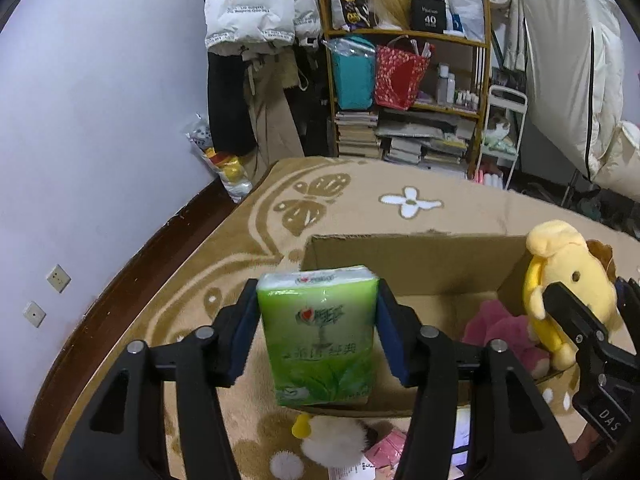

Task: Organize soft objects
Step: 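Carry the green tissue pack and yellow dog into the box and release both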

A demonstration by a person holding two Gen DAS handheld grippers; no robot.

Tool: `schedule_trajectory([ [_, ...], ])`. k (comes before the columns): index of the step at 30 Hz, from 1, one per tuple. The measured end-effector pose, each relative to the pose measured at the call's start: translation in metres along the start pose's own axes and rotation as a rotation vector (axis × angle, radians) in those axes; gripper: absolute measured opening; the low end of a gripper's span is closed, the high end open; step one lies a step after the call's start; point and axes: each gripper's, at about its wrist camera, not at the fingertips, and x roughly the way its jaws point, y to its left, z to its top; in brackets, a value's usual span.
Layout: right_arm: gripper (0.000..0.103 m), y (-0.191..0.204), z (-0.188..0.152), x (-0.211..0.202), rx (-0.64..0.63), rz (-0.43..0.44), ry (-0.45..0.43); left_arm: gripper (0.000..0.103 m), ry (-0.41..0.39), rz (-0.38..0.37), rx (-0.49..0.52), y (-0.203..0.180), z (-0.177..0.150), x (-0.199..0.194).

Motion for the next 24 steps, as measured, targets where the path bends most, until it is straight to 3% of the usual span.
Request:
schedule_trajectory([
  [2, 0.09, -0.002, -0.001, -0.001, 0.01, -0.004, -0.007, 0.069, 0.006, 0.006, 0.006, -0.004, -0.003, 0.003],
  [8, 0.103, -0.008, 0.0, -0.005, 0.032, -0.013, -0.013, 0.088, 0.038, 0.006, -0.003, -0.003, -0.007, 0.008],
  [12, 0.103, -0.01, 0.002, -0.007, 0.049, -0.015, -0.001, 0.098, 0.039, 0.023, -0.022, 0.004, -0.008, 0.006],
  [24, 0.103, -0.005, 0.004, -0.027, 0.054, -0.022, -0.004, 0.1, 0.033, -0.009, -0.036, 0.011, -0.008, -0.012],
])
